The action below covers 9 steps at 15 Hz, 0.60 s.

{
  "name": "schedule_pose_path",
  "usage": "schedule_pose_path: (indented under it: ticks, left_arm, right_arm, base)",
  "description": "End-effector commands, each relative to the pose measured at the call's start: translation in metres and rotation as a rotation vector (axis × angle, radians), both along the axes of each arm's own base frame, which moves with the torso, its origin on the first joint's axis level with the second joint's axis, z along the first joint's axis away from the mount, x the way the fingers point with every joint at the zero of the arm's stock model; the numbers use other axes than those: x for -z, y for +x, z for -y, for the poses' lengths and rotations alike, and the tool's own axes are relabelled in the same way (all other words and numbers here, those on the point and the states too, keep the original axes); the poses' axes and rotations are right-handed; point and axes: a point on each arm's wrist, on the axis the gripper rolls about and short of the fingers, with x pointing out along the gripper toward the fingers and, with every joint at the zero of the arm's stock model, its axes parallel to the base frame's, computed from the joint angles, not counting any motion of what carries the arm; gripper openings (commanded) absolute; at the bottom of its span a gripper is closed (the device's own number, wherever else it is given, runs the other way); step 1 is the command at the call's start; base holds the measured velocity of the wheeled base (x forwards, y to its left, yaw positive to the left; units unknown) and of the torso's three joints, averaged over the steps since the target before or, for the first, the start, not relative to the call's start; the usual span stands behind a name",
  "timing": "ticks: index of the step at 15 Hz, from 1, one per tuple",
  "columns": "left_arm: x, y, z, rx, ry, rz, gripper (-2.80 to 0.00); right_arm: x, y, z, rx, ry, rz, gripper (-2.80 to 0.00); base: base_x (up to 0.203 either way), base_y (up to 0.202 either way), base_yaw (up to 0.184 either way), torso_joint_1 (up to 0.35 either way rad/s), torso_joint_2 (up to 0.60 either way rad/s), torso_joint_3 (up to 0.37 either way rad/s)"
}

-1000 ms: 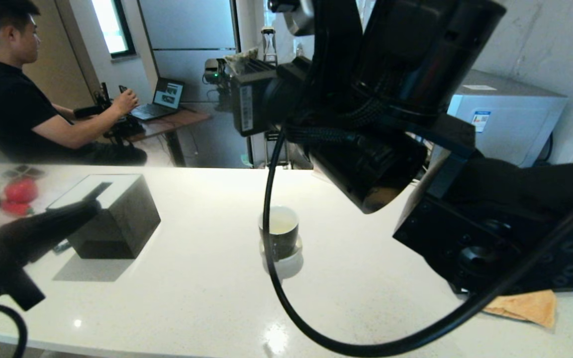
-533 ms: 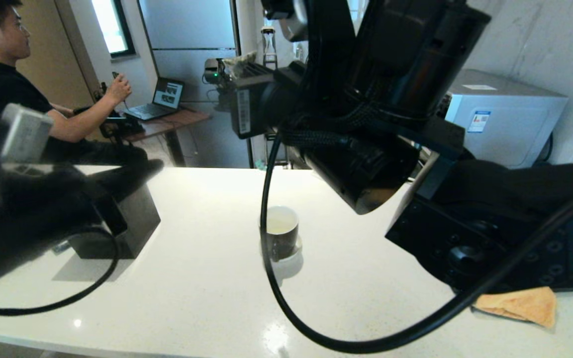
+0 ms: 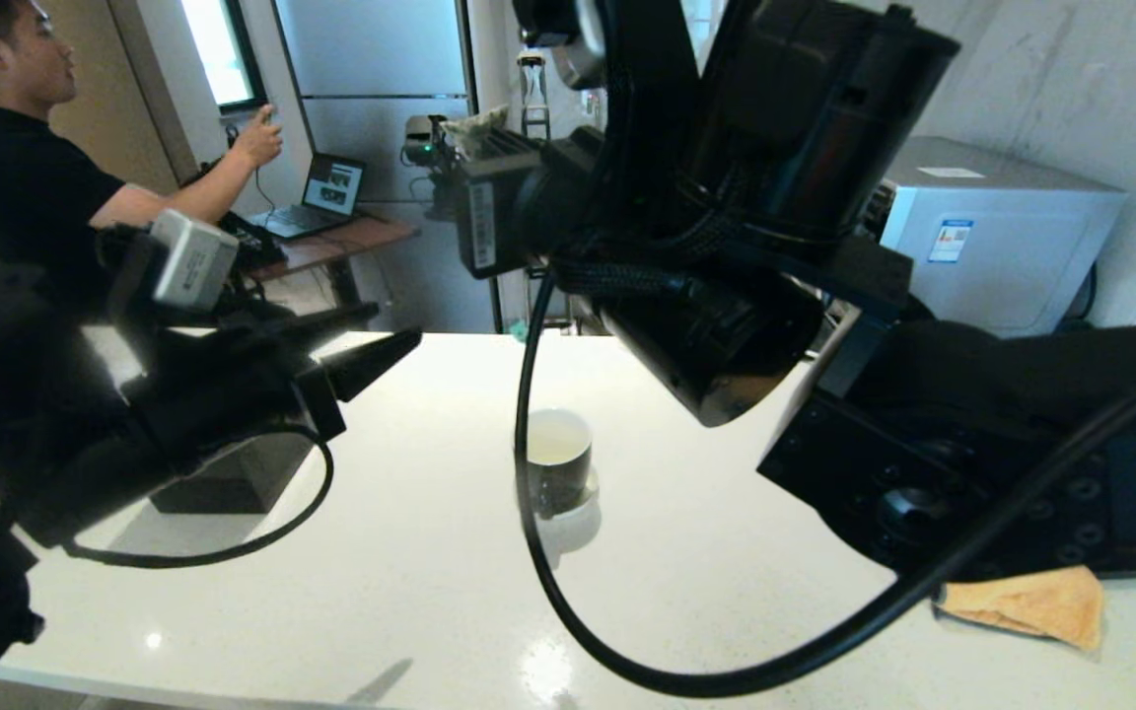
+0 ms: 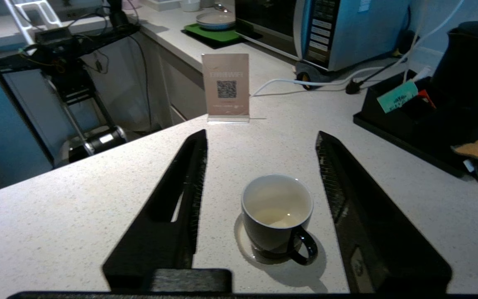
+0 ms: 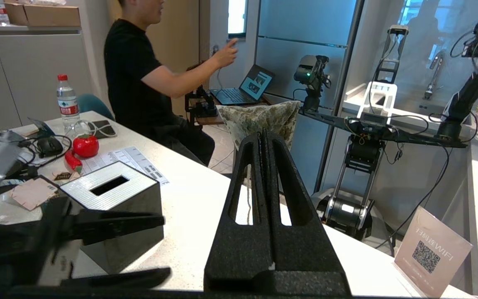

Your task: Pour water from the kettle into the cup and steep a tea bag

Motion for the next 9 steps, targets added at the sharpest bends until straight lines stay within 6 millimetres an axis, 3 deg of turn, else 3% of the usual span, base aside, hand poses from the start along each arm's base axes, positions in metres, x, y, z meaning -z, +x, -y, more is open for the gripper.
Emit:
schedule_pose_path:
  ticks: [1,9]
  left_arm:
    - [0.003,0.006,0.007,0.023,0.000,-0.004,0.00]
    - [0.008,0.020,0.027,0.074,-0.002,0.007,0.00]
  right_arm:
    - [0.001,0.000,-0.001,0.002,0.001,0.001,-2.80]
    - [0.003,0.002,-0.002,0.001,0.000,-0.004,-2.80]
  base:
    - [0.000,0.000,0.000,0.000,0.00,0.000]
    - [0.000,0.000,0.000,0.000,0.00,0.000]
